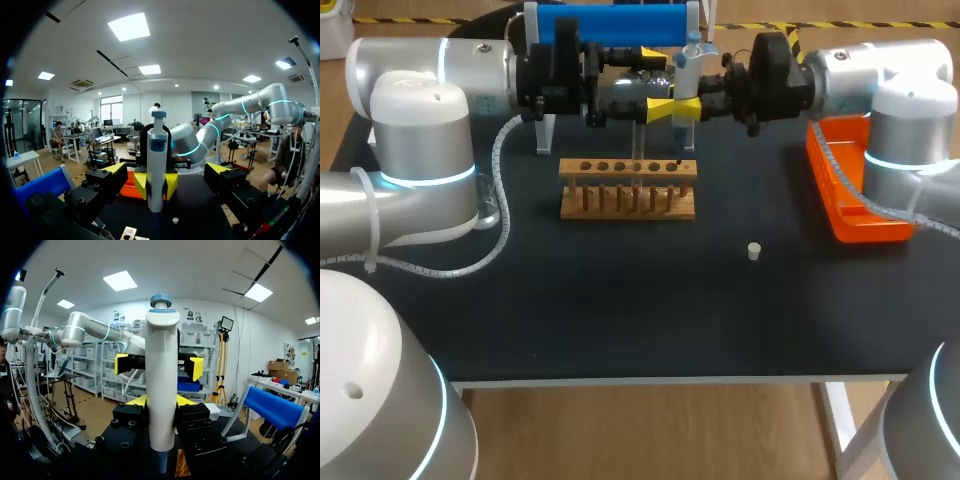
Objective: Invert the test tube, pick up the pipette, mount the tip to pipette, aspirate from beaker and dispense into the tube, eject the tip, return the pipette, and cap with the stopper.
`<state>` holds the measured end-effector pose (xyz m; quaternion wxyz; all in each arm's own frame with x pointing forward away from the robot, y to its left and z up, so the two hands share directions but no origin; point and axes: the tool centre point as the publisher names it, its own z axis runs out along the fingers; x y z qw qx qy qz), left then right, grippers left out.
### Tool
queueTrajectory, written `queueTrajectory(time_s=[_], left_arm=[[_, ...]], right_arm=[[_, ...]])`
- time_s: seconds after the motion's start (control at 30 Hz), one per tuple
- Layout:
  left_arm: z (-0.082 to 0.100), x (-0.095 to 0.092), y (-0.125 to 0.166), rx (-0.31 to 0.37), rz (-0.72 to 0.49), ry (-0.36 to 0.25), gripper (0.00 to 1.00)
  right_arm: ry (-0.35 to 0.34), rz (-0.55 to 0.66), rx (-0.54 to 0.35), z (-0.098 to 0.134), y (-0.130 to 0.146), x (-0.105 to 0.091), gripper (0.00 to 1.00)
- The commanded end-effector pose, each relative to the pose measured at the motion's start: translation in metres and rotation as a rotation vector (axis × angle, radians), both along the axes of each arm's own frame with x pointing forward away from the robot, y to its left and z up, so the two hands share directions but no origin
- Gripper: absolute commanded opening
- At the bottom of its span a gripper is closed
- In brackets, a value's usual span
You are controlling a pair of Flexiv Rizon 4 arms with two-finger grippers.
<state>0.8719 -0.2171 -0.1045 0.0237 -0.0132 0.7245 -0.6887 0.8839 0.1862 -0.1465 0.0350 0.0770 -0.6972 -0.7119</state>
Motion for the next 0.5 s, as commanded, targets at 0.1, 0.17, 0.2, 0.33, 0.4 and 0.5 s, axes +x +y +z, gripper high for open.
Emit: queueTrajectory(time_s=[0.1, 0.17, 0.2, 0.33, 0.4, 0.5], left_arm=[[0.0, 0.001, 0.0, 0.002, -0.004, 0.001, 1.0], [0.0, 0.001, 0.0, 0.002, -0.004, 0.001, 1.0], [0.0, 0.001, 0.0, 0.002, -0.004, 0.001, 1.0], [0.0, 0.001, 0.0, 0.002, -0.004, 0.001, 1.0], [0.0, 0.001, 0.0, 0.002, -0.004, 0.001, 1.0], [0.0, 0.001, 0.0, 0.002, -0.004, 0.001, 1.0]], right_arm=[[0.007, -0.003, 0.001, -0.003, 0.018, 0.0, 0.0], [0.011, -0.005, 0.002, -0.003, 0.022, 0.0, 0.0], [0.012, -0.006, 0.003, -0.003, 0.024, 0.001, 0.0], [0.011, -0.016, 0.011, -0.002, 0.029, 0.001, 0.0], [0.009, -0.025, 0.012, -0.002, 0.03, 0.002, 0.0], [0.008, -0.033, 0.014, -0.001, 0.031, 0.002, 0.0]])
